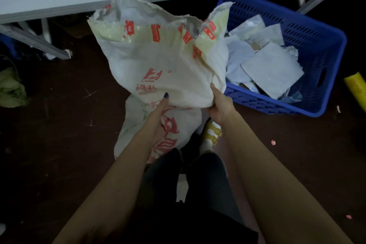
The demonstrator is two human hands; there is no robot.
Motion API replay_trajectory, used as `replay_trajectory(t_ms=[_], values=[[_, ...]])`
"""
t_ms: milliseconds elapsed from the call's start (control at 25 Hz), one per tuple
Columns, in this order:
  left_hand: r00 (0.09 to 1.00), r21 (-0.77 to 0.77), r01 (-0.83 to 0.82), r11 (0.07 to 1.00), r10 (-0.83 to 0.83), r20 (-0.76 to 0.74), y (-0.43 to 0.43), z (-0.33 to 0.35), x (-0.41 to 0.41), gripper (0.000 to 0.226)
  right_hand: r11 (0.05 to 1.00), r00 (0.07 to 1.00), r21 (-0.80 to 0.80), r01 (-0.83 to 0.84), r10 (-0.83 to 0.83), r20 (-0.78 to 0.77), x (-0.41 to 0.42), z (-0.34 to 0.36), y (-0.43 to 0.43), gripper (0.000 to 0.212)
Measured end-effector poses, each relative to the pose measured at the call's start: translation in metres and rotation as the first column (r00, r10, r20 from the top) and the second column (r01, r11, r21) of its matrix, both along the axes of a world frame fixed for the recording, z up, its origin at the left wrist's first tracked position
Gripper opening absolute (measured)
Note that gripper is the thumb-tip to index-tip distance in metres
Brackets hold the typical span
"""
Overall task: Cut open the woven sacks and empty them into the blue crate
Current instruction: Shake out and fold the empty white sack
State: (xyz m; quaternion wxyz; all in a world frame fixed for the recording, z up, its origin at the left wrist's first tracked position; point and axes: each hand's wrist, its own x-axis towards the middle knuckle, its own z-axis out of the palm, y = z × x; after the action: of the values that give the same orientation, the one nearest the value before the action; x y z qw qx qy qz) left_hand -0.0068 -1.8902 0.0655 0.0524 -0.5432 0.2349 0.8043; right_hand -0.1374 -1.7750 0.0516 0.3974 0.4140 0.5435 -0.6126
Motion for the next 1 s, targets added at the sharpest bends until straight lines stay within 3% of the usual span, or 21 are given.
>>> replay_trajectory(t_ms=[120,200,320,440,520,640,840,920,1000], values=[[0.98,-0.138,-0.137,0.981,0.155,0.126,0.001,-0.013,0.015,0.011,0.993,0.995,0.063,-0.097,0.095,0.026,0.02,-0.01,-0.006,0.064],[0.968,-0.2,-0.154,0.968,0.189,0.166,0.003,-0.015,0.022,0.011,0.977,0.978,0.094,-0.191,0.181,0.103,0.034,-0.016,-0.01,0.069],[0.965,-0.208,-0.138,0.968,0.179,0.193,0.002,-0.024,0.033,0.014,0.957,0.916,-0.043,-0.287,0.288,0.28,0.046,-0.026,-0.023,0.082],[0.968,-0.214,-0.085,0.973,0.131,0.215,-0.005,-0.031,0.038,0.012,0.924,0.852,-0.229,-0.306,0.373,0.368,0.044,-0.048,-0.051,0.066],[0.966,-0.213,-0.07,0.975,0.12,0.231,-0.01,-0.035,0.041,0.01,0.918,0.846,-0.167,-0.359,0.396,0.357,0.047,-0.056,-0.07,0.052],[0.974,-0.225,-0.029,0.974,0.079,0.214,-0.019,-0.041,0.039,0.011,0.939,0.915,-0.013,-0.343,0.337,0.22,0.048,-0.073,-0.081,0.039],[0.99,-0.305,0.056,0.951,-0.013,0.142,-0.04,-0.048,0.022,0.02,0.935,0.931,0.08,-0.345,0.33,0.159,0.032,-0.087,-0.081,0.035],[0.989,-0.246,0.017,0.969,0.02,0.146,-0.049,-0.057,0.02,0.032,0.942,0.938,0.093,-0.323,0.305,0.166,0.019,-0.086,-0.088,0.036],[0.98,-0.295,-0.01,0.956,0.067,0.186,-0.054,-0.069,0.022,0.034,0.94,0.935,0.081,-0.331,0.316,0.158,0.006,-0.084,-0.097,0.046]])
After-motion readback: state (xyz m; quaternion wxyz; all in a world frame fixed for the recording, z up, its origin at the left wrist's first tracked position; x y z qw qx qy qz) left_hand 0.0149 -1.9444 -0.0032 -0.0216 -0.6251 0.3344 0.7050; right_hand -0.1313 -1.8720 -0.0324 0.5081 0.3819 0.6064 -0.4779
